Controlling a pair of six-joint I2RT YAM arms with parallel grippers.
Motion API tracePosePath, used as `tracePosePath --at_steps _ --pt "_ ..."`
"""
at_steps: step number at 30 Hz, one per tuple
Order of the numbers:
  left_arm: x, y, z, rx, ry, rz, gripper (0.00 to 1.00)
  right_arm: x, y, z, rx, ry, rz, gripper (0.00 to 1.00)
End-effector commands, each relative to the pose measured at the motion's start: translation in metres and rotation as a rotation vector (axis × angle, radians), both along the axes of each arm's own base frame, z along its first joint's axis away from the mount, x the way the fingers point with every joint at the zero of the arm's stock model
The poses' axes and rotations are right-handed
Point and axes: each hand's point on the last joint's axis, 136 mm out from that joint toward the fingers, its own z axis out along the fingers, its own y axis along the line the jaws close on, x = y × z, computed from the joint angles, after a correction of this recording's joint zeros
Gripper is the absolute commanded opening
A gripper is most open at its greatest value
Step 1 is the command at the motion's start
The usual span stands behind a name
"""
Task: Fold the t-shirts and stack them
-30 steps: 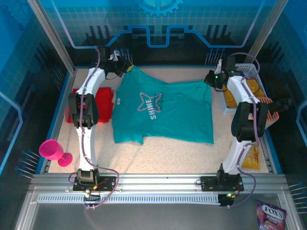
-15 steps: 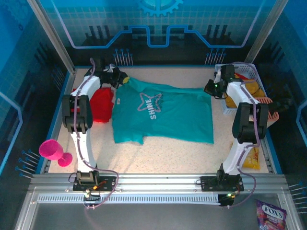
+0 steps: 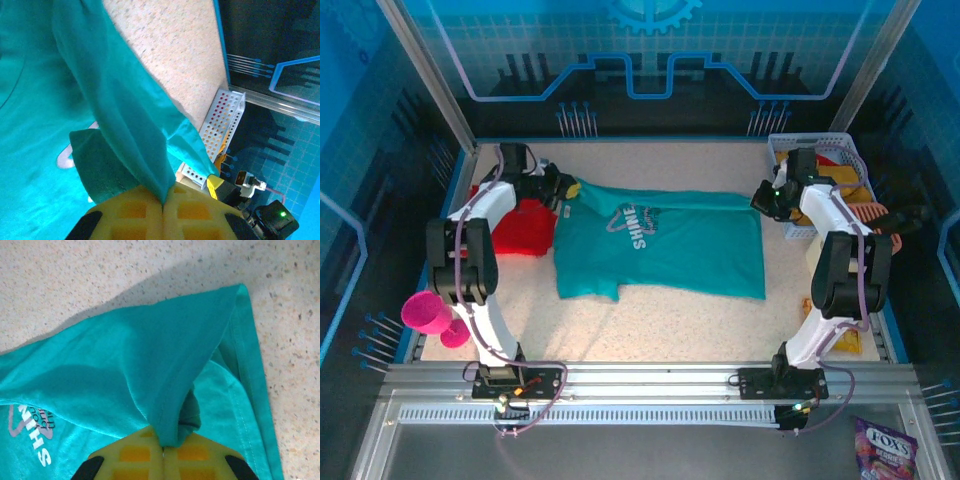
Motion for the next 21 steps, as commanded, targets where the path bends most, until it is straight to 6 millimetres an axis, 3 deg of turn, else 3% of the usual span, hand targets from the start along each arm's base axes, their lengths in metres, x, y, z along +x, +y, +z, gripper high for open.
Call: tracePosePath --at_steps 1,21 --pt "-0.013 0.000 0.009 -0.012 -0.017 0.000 0.00 -0.017 -0.006 -0.004 -0.019 0.041 -0.014 0.00" --pt "-0.053 0.009 -0.028 0.066 0.077 0.023 0.00 -0.043 -0.008 -0.040 -0.047 0.156 -0.041 0.00"
